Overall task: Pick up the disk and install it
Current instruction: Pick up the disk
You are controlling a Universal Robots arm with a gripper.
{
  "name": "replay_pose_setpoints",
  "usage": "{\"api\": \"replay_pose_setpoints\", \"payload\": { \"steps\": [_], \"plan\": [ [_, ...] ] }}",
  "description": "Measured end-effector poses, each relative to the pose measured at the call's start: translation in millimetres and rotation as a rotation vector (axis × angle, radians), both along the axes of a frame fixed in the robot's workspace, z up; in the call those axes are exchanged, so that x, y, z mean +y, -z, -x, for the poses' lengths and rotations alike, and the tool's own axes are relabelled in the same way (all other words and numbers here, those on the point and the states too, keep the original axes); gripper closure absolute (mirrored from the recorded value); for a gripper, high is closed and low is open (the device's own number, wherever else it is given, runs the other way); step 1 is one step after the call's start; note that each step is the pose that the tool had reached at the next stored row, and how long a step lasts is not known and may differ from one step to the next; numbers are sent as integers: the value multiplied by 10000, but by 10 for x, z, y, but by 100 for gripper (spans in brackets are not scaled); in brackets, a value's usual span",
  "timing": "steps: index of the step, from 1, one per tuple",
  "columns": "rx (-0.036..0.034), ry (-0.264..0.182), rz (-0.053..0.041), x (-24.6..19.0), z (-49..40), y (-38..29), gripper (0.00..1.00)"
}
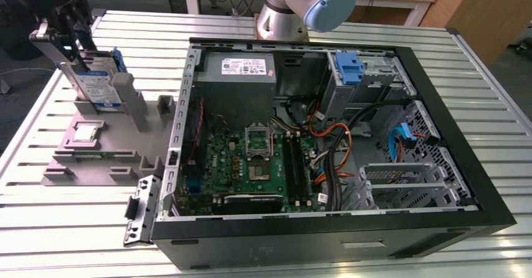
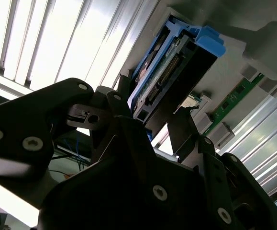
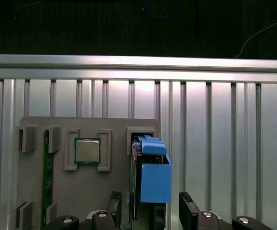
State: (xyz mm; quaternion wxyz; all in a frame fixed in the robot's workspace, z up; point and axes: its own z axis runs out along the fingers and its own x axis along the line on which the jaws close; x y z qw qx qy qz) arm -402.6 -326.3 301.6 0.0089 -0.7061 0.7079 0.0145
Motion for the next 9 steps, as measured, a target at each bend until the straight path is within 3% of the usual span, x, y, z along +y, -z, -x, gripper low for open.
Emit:
{"api": "replay_pose_setpoints", "payload": {
  "steps": [2, 9],
  "plan": [
    [82, -2, -4, 0, -2, 3, 41],
    [104, 0, -2, 0, -5, 1, 41]
  ]
}}
